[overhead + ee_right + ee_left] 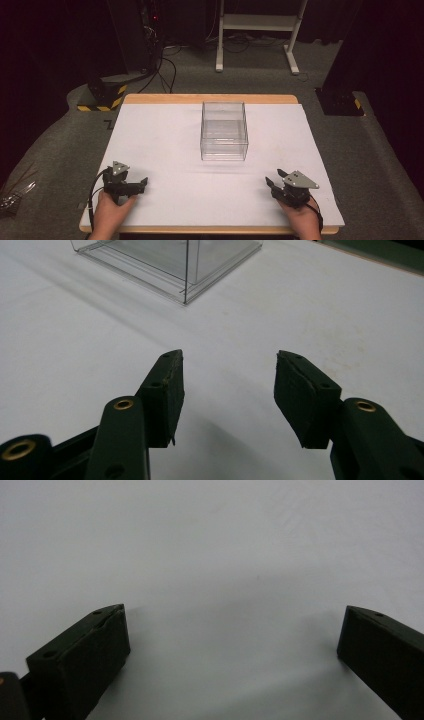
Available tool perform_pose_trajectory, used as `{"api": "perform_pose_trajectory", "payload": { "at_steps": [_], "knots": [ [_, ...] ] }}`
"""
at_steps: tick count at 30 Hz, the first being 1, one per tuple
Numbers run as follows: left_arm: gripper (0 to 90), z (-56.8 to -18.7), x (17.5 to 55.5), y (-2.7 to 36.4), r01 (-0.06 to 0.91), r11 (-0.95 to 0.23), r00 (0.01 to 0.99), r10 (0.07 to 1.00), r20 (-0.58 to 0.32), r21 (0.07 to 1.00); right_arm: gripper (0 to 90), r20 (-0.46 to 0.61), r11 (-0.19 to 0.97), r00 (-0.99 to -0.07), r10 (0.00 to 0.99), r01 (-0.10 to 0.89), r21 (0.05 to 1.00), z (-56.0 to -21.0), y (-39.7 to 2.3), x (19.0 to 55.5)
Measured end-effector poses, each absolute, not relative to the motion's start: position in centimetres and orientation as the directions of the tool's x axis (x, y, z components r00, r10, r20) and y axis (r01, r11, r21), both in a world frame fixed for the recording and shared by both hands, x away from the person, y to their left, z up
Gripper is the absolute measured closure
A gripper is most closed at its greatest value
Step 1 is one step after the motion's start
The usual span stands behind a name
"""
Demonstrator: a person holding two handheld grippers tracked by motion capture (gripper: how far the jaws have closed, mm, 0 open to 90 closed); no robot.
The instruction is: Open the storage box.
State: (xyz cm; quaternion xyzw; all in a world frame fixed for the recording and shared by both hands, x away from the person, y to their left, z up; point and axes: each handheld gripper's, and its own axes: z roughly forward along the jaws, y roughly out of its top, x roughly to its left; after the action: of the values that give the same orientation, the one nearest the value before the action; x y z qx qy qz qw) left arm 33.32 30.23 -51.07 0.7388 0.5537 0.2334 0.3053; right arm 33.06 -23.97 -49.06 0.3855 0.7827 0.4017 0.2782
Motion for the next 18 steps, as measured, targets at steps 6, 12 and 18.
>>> {"api": "perform_pose_trajectory", "payload": {
  "at_steps": [6,12,18],
  "knots": [
    [0.5,-51.1,33.3,30.2,0.675,-0.201,0.278,0.961,0.008,0.710,52.2,-0.124,0.396,-0.590,0.798,0.359,0.845,-49.1,-23.3,32.8],
    [0.5,-51.1,33.3,30.2,0.675,-0.202,0.278,0.961,0.009,0.710,54.1,-0.133,0.400,-0.609,0.782,0.326,0.856,-48.9,-22.2,32.7],
    [0.5,-51.1,33.3,30.2,0.675,-0.201,0.278,0.961,0.008,0.710,53.2,-0.154,0.442,-0.635,0.757,0.323,0.837,-48.9,-20.7,32.5]
  ]
}}
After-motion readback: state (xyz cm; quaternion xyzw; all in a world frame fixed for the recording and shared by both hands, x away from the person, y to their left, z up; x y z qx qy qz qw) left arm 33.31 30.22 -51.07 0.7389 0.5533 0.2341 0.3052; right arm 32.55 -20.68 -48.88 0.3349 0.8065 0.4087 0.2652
